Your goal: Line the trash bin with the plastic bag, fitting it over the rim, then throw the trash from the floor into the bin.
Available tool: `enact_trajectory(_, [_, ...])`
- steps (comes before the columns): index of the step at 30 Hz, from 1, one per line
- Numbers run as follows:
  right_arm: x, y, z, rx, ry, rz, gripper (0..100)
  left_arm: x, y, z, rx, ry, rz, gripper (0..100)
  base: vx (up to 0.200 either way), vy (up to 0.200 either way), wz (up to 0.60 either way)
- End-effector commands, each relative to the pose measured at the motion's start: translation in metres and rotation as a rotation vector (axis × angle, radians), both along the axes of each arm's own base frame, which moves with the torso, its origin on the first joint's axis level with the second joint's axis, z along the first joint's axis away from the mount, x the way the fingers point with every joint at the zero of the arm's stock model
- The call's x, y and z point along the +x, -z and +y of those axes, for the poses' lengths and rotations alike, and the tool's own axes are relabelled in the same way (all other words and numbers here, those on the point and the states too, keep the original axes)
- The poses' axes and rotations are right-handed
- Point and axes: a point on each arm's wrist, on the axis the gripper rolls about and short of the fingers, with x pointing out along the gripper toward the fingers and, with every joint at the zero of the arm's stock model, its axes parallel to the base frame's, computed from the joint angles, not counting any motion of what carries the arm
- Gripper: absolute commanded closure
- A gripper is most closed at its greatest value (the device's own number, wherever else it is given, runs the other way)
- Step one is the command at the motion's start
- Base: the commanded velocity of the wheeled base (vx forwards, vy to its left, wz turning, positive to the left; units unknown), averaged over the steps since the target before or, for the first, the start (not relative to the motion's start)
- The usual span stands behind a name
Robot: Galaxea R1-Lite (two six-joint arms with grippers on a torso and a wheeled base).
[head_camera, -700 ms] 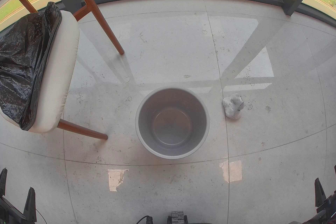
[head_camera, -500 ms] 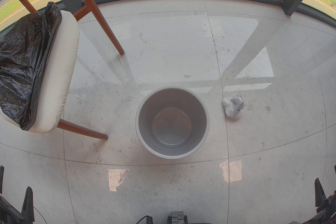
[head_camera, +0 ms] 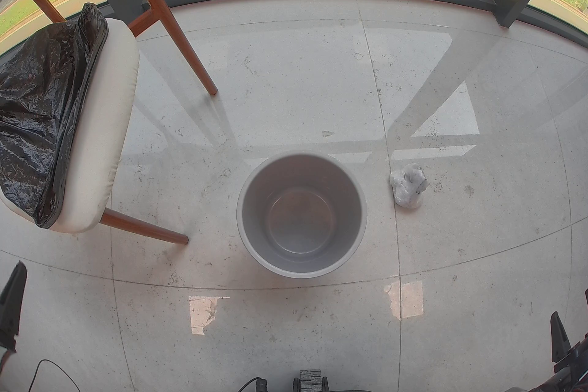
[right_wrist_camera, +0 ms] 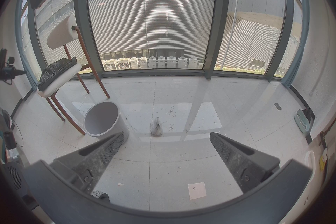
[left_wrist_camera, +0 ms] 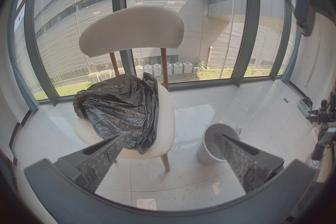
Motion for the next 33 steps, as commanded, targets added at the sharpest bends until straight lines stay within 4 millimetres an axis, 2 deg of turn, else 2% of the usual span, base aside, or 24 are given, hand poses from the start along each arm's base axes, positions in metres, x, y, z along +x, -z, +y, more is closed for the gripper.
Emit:
enact_trajectory(1, [0.0,0.005,0.0,-0.001,-0.001,0.004,0,0.067,-0.042,-0.003,0.0,0.012,0.113,0,0.0,0.0,0.0])
enact_trajectory(4, [0.0,0.005,0.0,-0.001,-0.001,0.004,0,0.088,-0.058,-0.004,0.001,0.01,0.133,0,0.0,0.0,0.0])
enact_trajectory(5, [0.0,0.005,0.0,-0.001,-0.001,0.004,0,0.088,-0.058,-0.004,0.001,0.01,0.133,0,0.0,0.0,0.0])
enact_trajectory(6, [0.0,0.005,0.0,-0.001,-0.001,0.004,0,0.106,-0.066,-0.005,-0.002,0.001,0.144,0,0.0,0.0,0.0])
enact_trajectory(7, [0.0,0.005,0.0,-0.001,-0.001,0.004,0,0.113,-0.069,-0.004,-0.003,-0.011,0.138,0,0.0,0.0,0.0])
enact_trajectory(8, [0.0,0.005,0.0,-0.001,-0.001,0.004,0,0.114,-0.07,-0.003,-0.002,-0.013,0.138,0,0.0,0.0,0.0])
enact_trajectory(9, [0.0,0.005,0.0,0.001,-0.001,0.004,0,0.131,-0.072,0.001,-0.004,-0.047,0.141,0,0.0,0.0,0.0])
enact_trajectory(11, [0.0,0.005,0.0,0.001,-0.001,0.004,0,0.141,-0.073,0.003,-0.006,-0.065,0.141,0,0.0,0.0,0.0])
enact_trajectory(12, [0.0,0.005,0.0,-0.001,-0.001,0.004,0,0.157,-0.075,0.007,-0.009,-0.088,0.133,0,0.0,0.0,0.0])
enact_trajectory(14, [0.0,0.005,0.0,-0.001,-0.001,0.004,0,0.167,-0.074,0.01,-0.009,-0.1,0.13,0,0.0,0.0,0.0])
enact_trajectory(15, [0.0,0.005,0.0,-0.001,-0.002,0.004,0,0.181,-0.073,0.015,-0.011,-0.12,0.124,0,0.0,0.0,0.0])
enact_trajectory(17, [0.0,0.005,0.0,0.001,-0.002,0.004,0,0.195,-0.07,0.019,-0.011,-0.131,0.119,0,0.0,0.0,0.0])
enact_trajectory(21, [0.0,0.005,0.0,-0.001,-0.002,0.004,0,0.211,-0.064,0.02,-0.011,-0.131,0.13,0,0.0,0.0,0.0])
enact_trajectory(33, [0.0,0.005,0.0,0.001,-0.002,0.004,0,0.242,-0.058,0.023,-0.01,-0.114,0.118,0,0.0,0.0,0.0])
